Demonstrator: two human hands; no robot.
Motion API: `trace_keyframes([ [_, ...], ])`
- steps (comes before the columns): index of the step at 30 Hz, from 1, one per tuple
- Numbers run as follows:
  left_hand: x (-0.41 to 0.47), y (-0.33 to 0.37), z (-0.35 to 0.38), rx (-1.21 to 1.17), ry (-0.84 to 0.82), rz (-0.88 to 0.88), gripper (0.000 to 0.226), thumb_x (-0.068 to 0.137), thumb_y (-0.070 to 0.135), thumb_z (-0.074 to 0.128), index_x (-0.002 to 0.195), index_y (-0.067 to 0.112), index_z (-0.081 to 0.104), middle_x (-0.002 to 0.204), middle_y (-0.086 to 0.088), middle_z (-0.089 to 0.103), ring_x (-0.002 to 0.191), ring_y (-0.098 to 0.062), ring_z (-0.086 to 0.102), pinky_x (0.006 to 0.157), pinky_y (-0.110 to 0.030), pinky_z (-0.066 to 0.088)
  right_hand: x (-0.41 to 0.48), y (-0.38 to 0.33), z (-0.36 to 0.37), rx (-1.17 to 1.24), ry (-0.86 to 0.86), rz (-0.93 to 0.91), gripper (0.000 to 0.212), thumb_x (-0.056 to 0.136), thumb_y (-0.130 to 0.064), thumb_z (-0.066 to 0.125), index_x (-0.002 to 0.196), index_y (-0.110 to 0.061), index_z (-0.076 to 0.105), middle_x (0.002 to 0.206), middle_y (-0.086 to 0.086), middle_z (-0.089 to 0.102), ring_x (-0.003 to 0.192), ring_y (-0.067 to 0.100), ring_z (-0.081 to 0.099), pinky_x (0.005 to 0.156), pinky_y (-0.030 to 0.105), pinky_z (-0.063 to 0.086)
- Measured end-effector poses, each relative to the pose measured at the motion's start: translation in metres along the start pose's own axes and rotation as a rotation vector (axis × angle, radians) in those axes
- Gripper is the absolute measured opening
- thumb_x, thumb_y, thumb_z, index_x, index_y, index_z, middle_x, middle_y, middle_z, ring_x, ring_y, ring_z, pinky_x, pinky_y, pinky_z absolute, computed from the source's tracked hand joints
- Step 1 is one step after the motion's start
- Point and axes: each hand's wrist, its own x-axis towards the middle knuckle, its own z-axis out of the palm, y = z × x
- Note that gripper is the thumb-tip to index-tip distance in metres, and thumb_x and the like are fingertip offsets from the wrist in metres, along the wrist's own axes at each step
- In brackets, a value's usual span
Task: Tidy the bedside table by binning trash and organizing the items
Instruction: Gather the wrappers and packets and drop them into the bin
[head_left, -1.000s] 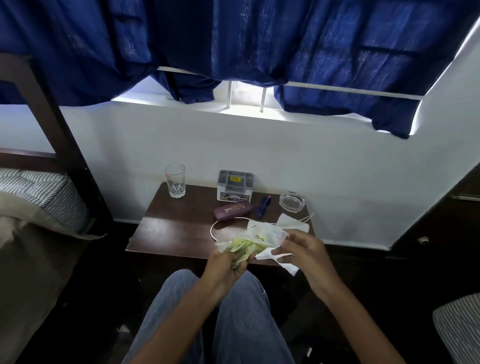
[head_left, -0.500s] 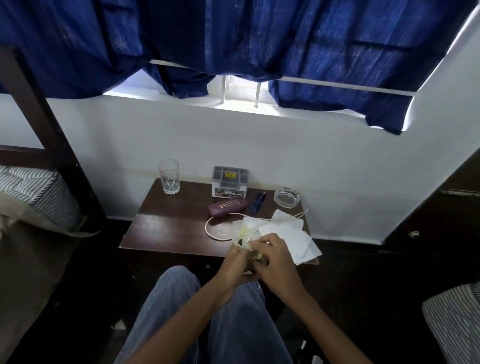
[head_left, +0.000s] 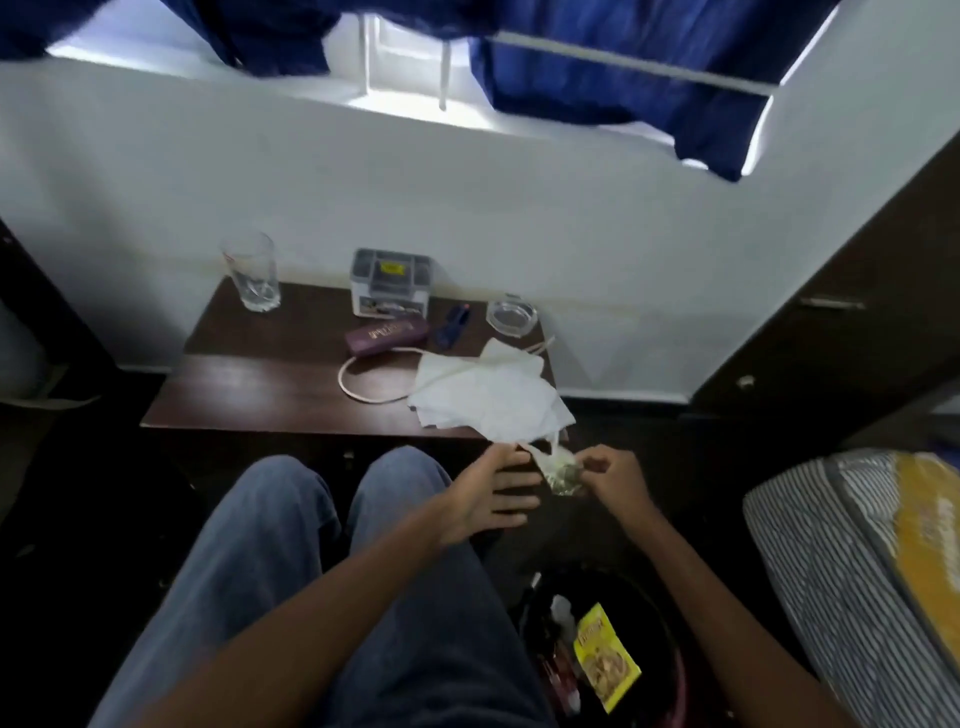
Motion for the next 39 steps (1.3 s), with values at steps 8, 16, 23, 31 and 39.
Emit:
trace_keyframes([
  [8, 0.031, -0.023, 0.009, -0.157, 0.019, -0.096, 0.028, 0.095, 0.035, 0.041, 0.112, 0.02, 0.057, 0.117, -0.005, 0.065, 0.104, -0.024, 0.061, 0.09, -0.038, 0.046, -0.048, 0.147, -0.007, -0.138, -0.01, 0.439, 0.019, 0.082, 0.006, 0.052, 0.078, -0.003, 0.069, 0.07, 0.012, 0.062, 0.059, 0.016, 0.059, 0.049, 0.02, 0.043],
  [16, 0.055, -0.03, 0.016, -0.253, 0.031, -0.089, 0.035, 0.092, 0.033, 0.043, 0.119, 0.019, 0.059, 0.119, -0.004, 0.066, 0.111, -0.025, 0.061, 0.095, -0.041, 0.045, -0.057, 0.23, 0.057, -0.456, -0.157, 0.455, 0.017, 0.082, -0.012, 0.053, 0.094, -0.013, 0.064, 0.104, 0.01, 0.06, 0.093, 0.032, 0.06, 0.07, 0.032, 0.046],
  [23, 0.072, -0.032, 0.012, -0.292, 0.058, -0.058, 0.032, 0.089, 0.033, 0.043, 0.114, 0.02, 0.06, 0.12, -0.004, 0.066, 0.111, -0.025, 0.062, 0.098, -0.04, 0.044, -0.05, 0.26, 0.112, -0.62, -0.382, 0.488, 0.033, 0.086, -0.02, 0.053, 0.115, -0.004, 0.056, 0.123, 0.02, 0.049, 0.11, 0.038, 0.055, 0.084, 0.041, 0.048],
  [31, 0.075, -0.036, 0.015, -0.235, 0.045, -0.057, 0.035, 0.089, 0.033, 0.044, 0.117, 0.021, 0.061, 0.117, -0.002, 0.069, 0.109, -0.023, 0.064, 0.096, -0.04, 0.047, -0.051, 0.264, 0.124, -0.465, -0.498, 0.61, 0.042, 0.086, -0.028, 0.06, 0.113, 0.004, 0.061, 0.122, 0.025, 0.06, 0.116, 0.039, 0.054, 0.093, 0.038, 0.044],
  [39, 0.069, -0.034, 0.022, -0.207, 0.065, -0.061, 0.035, 0.09, 0.031, 0.044, 0.119, 0.019, 0.059, 0.118, -0.003, 0.067, 0.106, -0.022, 0.063, 0.095, -0.038, 0.046, -0.024, 0.253, 0.072, -0.6, -0.429, 0.543, 0.031, 0.088, -0.032, 0.056, 0.089, -0.002, 0.064, 0.103, 0.021, 0.067, 0.098, 0.035, 0.062, 0.072, 0.034, 0.047],
])
